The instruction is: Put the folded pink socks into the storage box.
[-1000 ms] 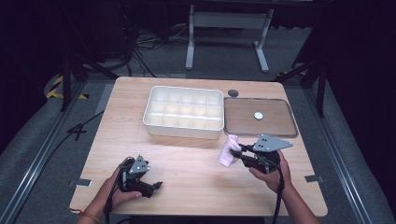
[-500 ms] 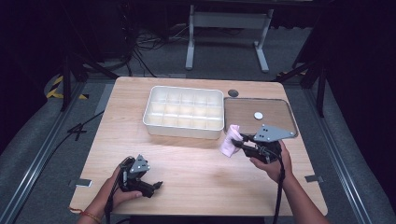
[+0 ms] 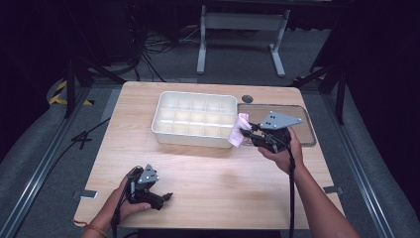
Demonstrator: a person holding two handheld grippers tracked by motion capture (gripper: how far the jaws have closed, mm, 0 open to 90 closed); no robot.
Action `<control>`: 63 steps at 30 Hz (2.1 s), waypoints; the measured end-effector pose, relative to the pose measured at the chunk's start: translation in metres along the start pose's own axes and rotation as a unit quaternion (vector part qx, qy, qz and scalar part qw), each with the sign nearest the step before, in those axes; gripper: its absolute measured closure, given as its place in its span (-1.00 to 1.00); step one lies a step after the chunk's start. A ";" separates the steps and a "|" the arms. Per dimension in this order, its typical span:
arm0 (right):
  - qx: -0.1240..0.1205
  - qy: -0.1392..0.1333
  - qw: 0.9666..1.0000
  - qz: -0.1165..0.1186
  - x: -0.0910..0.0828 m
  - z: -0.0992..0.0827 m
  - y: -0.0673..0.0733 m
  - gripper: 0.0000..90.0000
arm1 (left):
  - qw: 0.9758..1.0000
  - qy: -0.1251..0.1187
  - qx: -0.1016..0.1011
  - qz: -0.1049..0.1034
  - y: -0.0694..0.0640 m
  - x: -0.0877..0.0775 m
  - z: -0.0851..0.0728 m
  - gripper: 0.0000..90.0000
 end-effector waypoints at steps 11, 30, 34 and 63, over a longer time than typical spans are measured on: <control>-0.013 0.029 0.999 -0.005 0.031 0.006 -0.008 0.60 | 1.000 0.000 0.000 0.000 0.000 0.000 0.000 -0.94; -0.055 0.107 0.993 -0.018 0.071 -0.005 -0.012 0.60 | 1.000 0.000 0.000 0.000 0.000 0.000 0.000 -0.94; -0.066 0.116 0.991 -0.016 0.076 -0.006 -0.011 0.60 | 1.000 0.000 0.000 0.000 0.000 0.000 0.000 -0.94; -0.114 0.173 0.978 -0.004 0.097 -0.019 -0.008 0.60 | 1.000 0.000 0.000 0.000 0.000 0.000 0.000 -0.94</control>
Point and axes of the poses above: each handheld gripper's, and its own axes: x roughly forward along the jaws, z roughly out of its top, y roughly to its left, the point moved 8 cm from there along x, roughly forward along the jaws, and after that the axes turned 8 degrees about -x, right-handed, at the moved point
